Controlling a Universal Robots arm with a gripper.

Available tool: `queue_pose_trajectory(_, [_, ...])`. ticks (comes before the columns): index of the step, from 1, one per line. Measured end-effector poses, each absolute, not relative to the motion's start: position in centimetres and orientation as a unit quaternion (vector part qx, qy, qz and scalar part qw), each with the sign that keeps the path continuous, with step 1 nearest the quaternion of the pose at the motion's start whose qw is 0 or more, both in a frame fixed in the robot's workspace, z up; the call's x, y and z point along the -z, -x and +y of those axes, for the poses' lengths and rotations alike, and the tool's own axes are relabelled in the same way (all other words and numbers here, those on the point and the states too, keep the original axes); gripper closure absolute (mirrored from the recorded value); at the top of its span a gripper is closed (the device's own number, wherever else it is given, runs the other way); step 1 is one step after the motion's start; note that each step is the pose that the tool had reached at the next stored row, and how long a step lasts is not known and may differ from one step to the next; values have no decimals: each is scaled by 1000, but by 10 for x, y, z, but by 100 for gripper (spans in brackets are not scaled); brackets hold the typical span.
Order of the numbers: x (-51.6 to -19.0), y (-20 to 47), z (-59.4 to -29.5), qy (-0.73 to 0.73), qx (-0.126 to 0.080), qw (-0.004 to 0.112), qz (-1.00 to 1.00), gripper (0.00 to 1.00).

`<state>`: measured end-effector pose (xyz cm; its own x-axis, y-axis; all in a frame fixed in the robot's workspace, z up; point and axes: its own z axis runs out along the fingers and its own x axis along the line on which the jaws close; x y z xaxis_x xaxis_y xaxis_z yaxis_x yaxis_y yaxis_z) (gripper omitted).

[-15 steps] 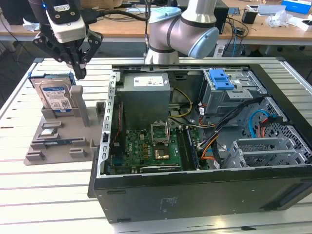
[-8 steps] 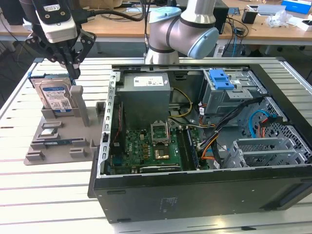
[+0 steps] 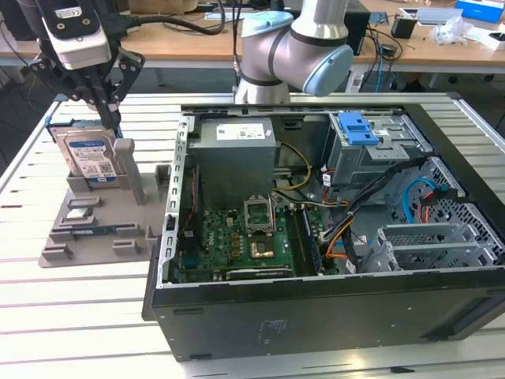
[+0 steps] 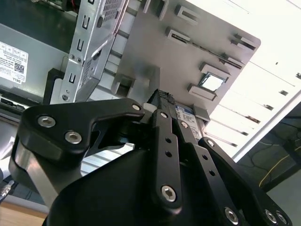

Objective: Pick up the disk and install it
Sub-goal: 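Reach for the disk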

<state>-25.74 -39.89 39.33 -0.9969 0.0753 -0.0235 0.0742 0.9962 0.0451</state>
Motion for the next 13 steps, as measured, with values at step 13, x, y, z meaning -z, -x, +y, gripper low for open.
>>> queue_pose_trajectory(13, [-393,273,-399,-37,-22,13,999,89])
